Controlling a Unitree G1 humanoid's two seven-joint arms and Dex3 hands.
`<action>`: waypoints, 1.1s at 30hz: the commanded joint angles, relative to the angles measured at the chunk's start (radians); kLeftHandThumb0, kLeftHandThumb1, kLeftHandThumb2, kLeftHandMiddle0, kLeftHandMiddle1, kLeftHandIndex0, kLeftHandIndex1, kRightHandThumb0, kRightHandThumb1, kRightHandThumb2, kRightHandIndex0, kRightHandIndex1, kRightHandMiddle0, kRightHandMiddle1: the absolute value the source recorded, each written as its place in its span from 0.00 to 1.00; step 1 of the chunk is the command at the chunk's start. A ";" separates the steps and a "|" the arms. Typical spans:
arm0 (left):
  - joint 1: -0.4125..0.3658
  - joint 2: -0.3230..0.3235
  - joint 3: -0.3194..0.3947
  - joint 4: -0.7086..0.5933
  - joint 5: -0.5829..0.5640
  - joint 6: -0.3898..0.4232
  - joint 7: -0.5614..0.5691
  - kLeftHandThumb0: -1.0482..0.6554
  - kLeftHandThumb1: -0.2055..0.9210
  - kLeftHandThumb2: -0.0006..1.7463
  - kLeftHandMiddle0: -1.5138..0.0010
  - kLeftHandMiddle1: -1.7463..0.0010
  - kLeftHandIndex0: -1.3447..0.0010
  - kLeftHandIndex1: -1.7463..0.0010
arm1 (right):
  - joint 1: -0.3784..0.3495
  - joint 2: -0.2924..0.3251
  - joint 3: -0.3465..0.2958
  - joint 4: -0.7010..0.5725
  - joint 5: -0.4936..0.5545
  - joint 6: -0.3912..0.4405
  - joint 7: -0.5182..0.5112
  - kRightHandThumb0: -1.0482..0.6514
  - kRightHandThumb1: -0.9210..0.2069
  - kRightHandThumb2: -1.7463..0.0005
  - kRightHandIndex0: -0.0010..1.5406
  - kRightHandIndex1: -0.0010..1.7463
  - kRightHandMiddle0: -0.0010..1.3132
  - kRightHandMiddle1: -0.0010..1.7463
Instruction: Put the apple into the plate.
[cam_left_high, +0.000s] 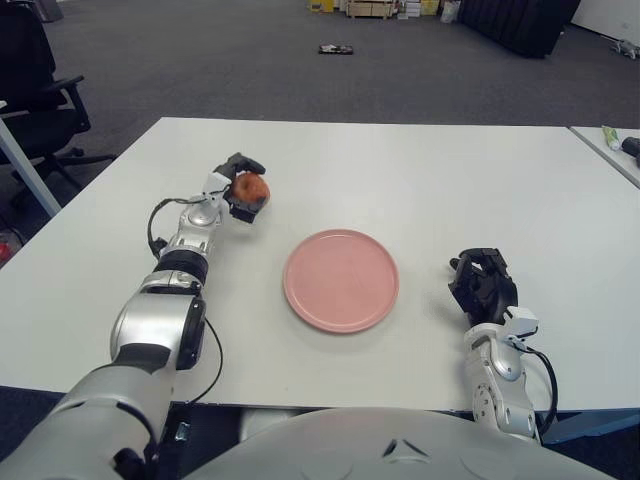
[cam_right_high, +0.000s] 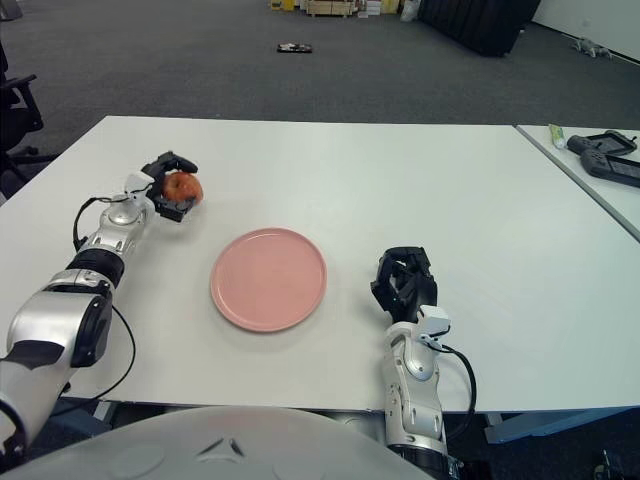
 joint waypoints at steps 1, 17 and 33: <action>0.050 0.008 -0.023 -0.195 0.030 -0.017 0.029 0.61 0.21 0.92 0.44 0.06 0.55 0.00 | -0.020 0.029 -0.002 0.004 0.020 -0.017 0.006 0.39 0.20 0.52 0.33 0.77 0.25 1.00; 0.284 -0.020 -0.038 -0.737 0.018 0.046 -0.001 0.61 0.16 0.96 0.40 0.07 0.52 0.00 | -0.018 0.032 0.007 0.001 0.003 -0.004 -0.011 0.39 0.20 0.52 0.34 0.77 0.25 1.00; 0.514 -0.070 -0.181 -1.132 0.034 0.007 -0.070 0.62 0.08 1.00 0.35 0.09 0.47 0.00 | -0.015 0.026 0.014 0.006 0.004 -0.006 -0.010 0.39 0.20 0.52 0.32 0.77 0.25 1.00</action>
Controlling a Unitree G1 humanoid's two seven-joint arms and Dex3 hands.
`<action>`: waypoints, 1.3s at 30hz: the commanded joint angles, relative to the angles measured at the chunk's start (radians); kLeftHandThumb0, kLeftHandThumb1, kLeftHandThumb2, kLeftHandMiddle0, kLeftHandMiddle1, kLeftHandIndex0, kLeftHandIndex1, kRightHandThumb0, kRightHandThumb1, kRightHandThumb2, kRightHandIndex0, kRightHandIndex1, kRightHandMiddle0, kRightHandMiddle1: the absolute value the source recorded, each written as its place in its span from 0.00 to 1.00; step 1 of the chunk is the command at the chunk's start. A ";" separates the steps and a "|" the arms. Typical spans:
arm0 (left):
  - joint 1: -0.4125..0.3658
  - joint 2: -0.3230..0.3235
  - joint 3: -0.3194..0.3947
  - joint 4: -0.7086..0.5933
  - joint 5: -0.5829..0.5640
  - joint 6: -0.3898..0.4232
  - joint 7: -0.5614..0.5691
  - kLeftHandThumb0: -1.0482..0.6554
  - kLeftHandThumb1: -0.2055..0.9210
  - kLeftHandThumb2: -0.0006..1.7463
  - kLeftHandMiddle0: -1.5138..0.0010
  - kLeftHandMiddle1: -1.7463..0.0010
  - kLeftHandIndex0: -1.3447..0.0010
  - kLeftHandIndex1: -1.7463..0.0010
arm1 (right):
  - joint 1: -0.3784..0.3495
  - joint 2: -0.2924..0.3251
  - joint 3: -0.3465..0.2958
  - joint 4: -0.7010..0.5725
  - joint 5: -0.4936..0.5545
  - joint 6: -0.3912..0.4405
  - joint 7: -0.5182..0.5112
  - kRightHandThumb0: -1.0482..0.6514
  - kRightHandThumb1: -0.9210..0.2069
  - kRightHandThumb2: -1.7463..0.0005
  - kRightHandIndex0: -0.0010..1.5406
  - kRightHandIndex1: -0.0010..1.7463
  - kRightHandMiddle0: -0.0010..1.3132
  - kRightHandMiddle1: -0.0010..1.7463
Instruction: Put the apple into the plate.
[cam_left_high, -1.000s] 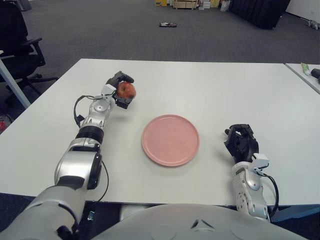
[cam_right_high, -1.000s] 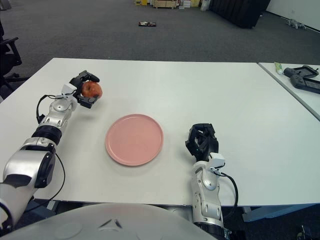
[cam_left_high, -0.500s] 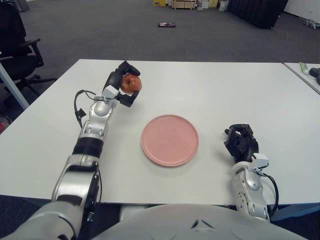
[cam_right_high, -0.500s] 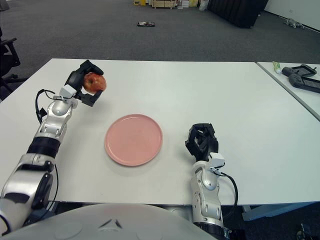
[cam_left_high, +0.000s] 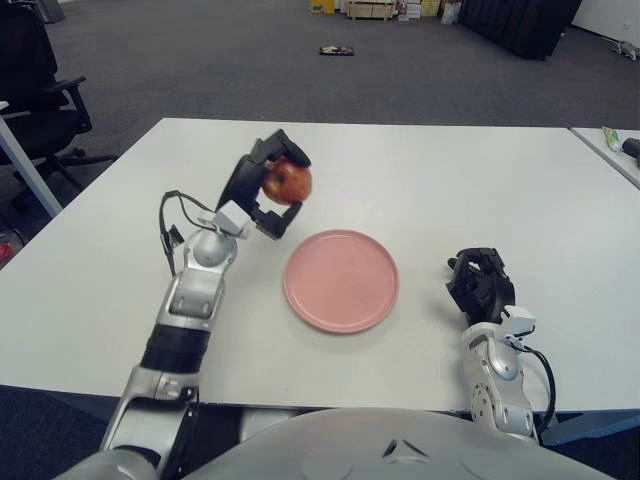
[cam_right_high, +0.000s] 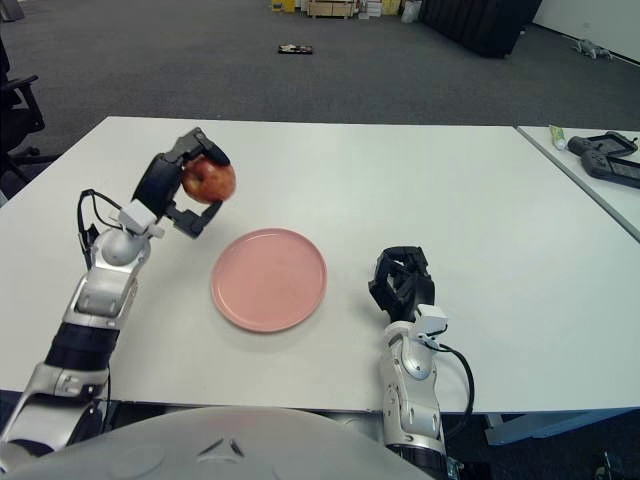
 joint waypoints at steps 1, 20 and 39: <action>0.019 0.000 -0.058 -0.042 0.014 -0.088 -0.037 0.62 0.08 1.00 0.35 0.10 0.47 0.00 | -0.013 0.027 -0.001 0.008 0.009 -0.010 0.003 0.39 0.20 0.52 0.32 0.77 0.25 1.00; -0.043 0.120 -0.254 0.068 0.159 -0.360 -0.263 0.61 0.16 0.95 0.40 0.08 0.53 0.00 | -0.012 0.027 0.006 0.001 -0.008 0.007 -0.020 0.40 0.19 0.53 0.33 0.78 0.24 1.00; -0.183 0.082 -0.335 0.470 0.545 -0.663 0.027 0.61 0.21 0.93 0.43 0.04 0.57 0.00 | -0.011 0.026 0.010 0.013 -0.007 -0.017 -0.010 0.40 0.18 0.54 0.32 0.78 0.24 1.00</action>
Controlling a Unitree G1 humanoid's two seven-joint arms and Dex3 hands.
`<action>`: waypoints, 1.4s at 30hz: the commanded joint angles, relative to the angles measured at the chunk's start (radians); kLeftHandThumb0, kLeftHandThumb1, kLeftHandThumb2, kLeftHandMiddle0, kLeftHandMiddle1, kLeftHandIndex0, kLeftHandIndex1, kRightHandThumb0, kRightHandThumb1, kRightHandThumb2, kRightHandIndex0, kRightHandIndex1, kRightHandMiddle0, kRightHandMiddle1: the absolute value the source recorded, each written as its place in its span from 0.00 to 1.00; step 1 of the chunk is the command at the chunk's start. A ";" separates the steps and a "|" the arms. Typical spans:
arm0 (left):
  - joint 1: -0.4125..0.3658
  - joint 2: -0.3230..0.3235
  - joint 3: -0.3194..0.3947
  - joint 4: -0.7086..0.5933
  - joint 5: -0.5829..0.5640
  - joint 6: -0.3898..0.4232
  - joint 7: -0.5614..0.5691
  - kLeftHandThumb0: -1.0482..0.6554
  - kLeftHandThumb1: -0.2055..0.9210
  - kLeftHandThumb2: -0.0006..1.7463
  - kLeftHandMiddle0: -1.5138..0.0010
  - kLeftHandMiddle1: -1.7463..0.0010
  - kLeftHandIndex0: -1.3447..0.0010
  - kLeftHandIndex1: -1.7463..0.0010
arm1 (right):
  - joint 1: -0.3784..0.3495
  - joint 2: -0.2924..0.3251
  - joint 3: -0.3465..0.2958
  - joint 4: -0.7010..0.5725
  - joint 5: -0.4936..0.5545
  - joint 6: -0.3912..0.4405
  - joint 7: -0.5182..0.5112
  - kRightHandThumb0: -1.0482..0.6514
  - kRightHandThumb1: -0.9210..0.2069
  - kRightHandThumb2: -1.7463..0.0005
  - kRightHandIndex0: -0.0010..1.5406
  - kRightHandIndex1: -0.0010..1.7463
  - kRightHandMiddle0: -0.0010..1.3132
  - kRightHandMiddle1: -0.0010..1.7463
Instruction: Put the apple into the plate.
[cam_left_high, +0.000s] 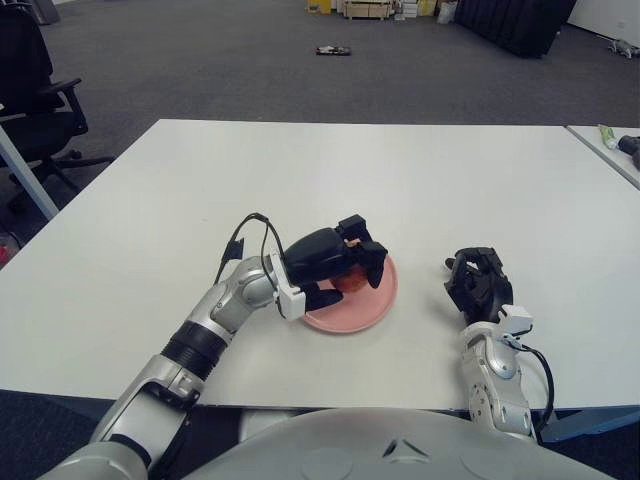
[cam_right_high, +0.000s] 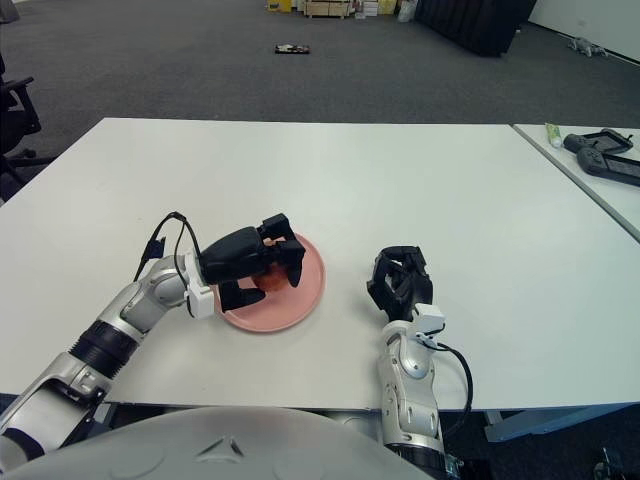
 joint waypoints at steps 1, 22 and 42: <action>-0.065 0.005 -0.010 0.066 0.098 -0.029 0.102 0.61 0.21 0.93 0.43 0.04 0.57 0.00 | -0.009 0.027 0.000 0.005 0.000 -0.011 -0.002 0.40 0.18 0.54 0.32 0.78 0.24 1.00; -0.137 0.034 -0.097 0.212 0.323 0.026 0.361 0.61 0.27 0.89 0.46 0.05 0.60 0.00 | -0.010 0.023 0.001 0.008 0.004 -0.016 0.007 0.40 0.19 0.53 0.33 0.78 0.24 1.00; -0.173 0.114 -0.145 0.172 0.033 0.026 -0.045 0.12 0.91 0.39 0.97 0.79 0.96 0.63 | -0.019 0.026 -0.005 0.005 0.020 -0.004 0.006 0.40 0.19 0.52 0.32 0.77 0.25 1.00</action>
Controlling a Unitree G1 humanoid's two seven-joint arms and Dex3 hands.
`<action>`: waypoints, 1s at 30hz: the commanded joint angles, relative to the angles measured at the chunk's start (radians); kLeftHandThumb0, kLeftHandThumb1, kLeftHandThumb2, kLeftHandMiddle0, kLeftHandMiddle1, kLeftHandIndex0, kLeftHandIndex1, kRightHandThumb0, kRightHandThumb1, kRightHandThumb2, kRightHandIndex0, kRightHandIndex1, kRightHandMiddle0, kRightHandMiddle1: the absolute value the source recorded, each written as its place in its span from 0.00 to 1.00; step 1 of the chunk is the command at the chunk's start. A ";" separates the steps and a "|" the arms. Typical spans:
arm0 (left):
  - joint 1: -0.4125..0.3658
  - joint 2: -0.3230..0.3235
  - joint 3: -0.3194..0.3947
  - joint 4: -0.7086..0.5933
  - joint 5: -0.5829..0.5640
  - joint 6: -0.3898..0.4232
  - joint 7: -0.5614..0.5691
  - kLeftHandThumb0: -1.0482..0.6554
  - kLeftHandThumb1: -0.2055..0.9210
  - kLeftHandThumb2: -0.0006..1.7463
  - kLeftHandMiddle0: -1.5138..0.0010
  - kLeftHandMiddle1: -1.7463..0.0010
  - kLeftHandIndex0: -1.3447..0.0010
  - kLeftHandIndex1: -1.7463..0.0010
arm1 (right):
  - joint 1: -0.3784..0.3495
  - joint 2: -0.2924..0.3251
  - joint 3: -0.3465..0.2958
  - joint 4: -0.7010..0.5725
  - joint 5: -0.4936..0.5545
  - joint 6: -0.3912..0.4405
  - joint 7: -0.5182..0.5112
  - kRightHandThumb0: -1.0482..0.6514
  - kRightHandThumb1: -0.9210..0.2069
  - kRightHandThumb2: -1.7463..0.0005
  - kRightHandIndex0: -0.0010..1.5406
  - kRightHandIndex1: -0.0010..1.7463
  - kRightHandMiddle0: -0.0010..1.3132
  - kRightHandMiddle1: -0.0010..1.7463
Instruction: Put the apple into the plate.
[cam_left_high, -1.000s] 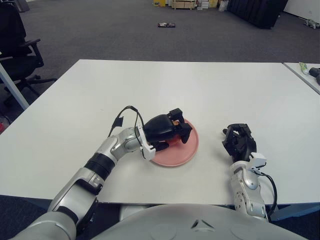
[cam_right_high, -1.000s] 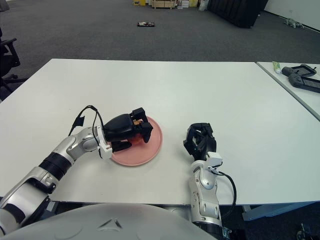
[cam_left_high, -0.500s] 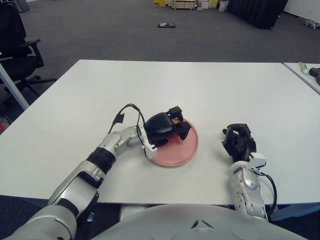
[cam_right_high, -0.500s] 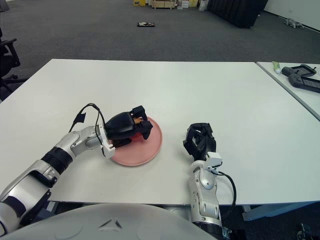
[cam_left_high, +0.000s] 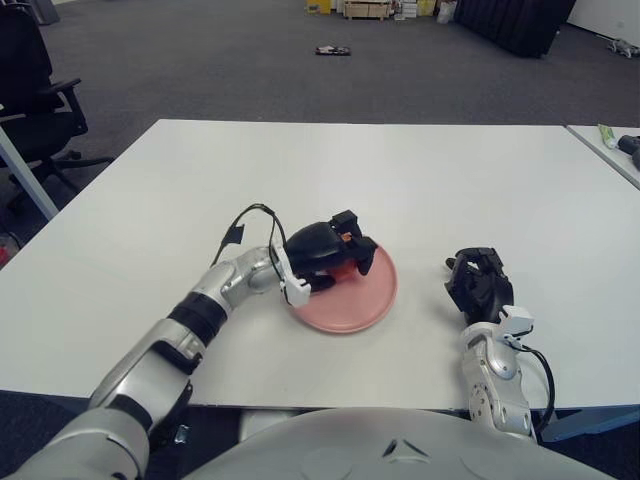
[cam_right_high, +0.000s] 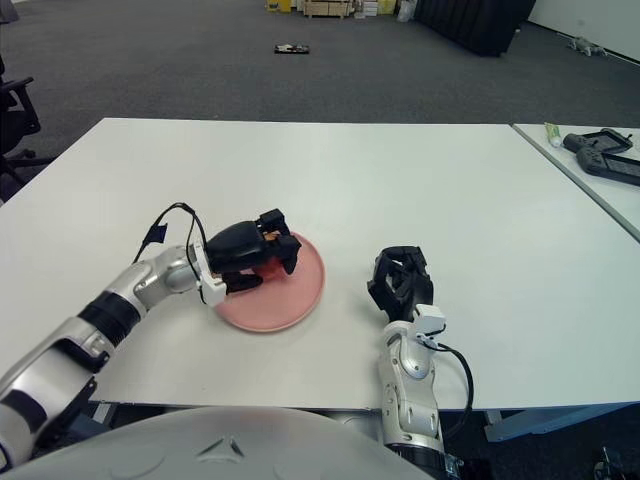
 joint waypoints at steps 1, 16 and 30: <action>-0.024 0.042 -0.029 -0.004 -0.044 0.005 -0.141 0.09 0.94 0.38 0.98 0.87 0.98 0.72 | -0.019 0.025 -0.002 0.000 0.011 0.006 0.003 0.40 0.20 0.52 0.32 0.77 0.25 1.00; -0.025 0.065 -0.010 -0.046 -0.249 0.030 -0.359 0.00 1.00 0.40 1.00 1.00 1.00 1.00 | -0.019 0.021 -0.003 0.002 -0.002 0.006 -0.003 0.40 0.17 0.54 0.30 0.77 0.23 1.00; 0.005 0.139 0.085 -0.227 -0.496 0.131 -0.536 0.00 1.00 0.42 1.00 1.00 1.00 1.00 | -0.020 0.020 -0.006 -0.007 -0.005 0.031 -0.016 0.40 0.17 0.55 0.30 0.78 0.23 1.00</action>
